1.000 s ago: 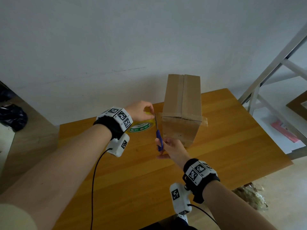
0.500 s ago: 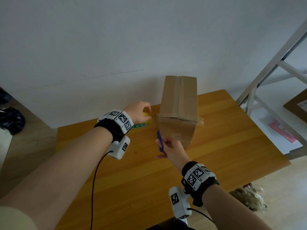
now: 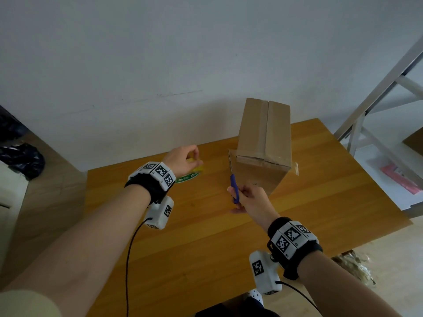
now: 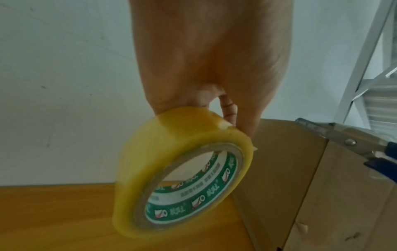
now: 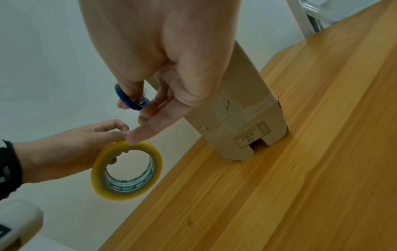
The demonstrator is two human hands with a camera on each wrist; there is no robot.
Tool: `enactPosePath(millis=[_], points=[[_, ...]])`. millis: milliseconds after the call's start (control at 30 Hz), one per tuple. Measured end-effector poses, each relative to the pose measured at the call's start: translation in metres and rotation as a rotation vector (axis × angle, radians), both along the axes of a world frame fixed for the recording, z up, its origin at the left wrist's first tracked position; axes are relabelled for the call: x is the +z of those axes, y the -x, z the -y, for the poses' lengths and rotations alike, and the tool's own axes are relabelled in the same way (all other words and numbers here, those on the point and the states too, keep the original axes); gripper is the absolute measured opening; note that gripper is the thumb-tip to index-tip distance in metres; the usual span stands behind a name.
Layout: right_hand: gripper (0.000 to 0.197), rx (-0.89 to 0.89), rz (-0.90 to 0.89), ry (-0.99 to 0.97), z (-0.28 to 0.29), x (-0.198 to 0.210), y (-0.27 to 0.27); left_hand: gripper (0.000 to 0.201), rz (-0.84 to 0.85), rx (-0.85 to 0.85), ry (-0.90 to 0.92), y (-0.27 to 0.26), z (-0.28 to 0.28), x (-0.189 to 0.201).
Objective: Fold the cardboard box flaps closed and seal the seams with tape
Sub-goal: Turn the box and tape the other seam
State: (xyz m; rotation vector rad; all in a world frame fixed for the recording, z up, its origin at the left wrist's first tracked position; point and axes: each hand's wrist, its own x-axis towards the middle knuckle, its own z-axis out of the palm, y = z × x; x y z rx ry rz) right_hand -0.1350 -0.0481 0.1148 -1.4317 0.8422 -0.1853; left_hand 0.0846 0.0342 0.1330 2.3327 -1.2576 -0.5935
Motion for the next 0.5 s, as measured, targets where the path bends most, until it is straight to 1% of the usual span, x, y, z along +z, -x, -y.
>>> enactPosePath(millis=[100, 167, 233, 300, 367, 400, 433, 500], points=[[0.017, -0.001, 0.000, -0.009, 0.000, 0.000, 0.001, 0.013, 0.009, 0.009, 0.031, 0.004, -0.003, -0.005], [0.017, 0.002, 0.001, -0.011, -0.001, 0.000, 0.001, 0.012, 0.025, 0.027, 0.036, 0.007, -0.006, -0.010], [0.016, 0.008, -0.001, -0.004, 0.000, -0.001, 0.002, 0.013, 0.045, 0.043, 0.015, 0.014, -0.011, -0.018], [0.016, 0.009, -0.008, -0.004, 0.001, -0.002, 0.003, 0.012, 0.031, 0.018, -0.014, 0.024, -0.017, -0.031], [0.019, 0.010, -0.015, -0.010, 0.002, -0.003, 0.004, 0.010, 0.014, -0.028, -0.089, 0.034, -0.025, -0.045], [0.021, 0.012, -0.017, -0.015, 0.002, -0.004, 0.004, 0.009, 0.056, -0.046, -0.136, 0.037, -0.030, -0.053], [0.024, 0.014, -0.016, -0.025, 0.002, -0.005, 0.005, 0.012, 0.092, -0.056, -0.178, 0.040, -0.035, -0.060], [0.032, 0.015, -0.004, -0.047, 0.003, -0.006, 0.005, 0.020, 0.089, -0.078, -0.229, 0.044, -0.042, -0.073]])
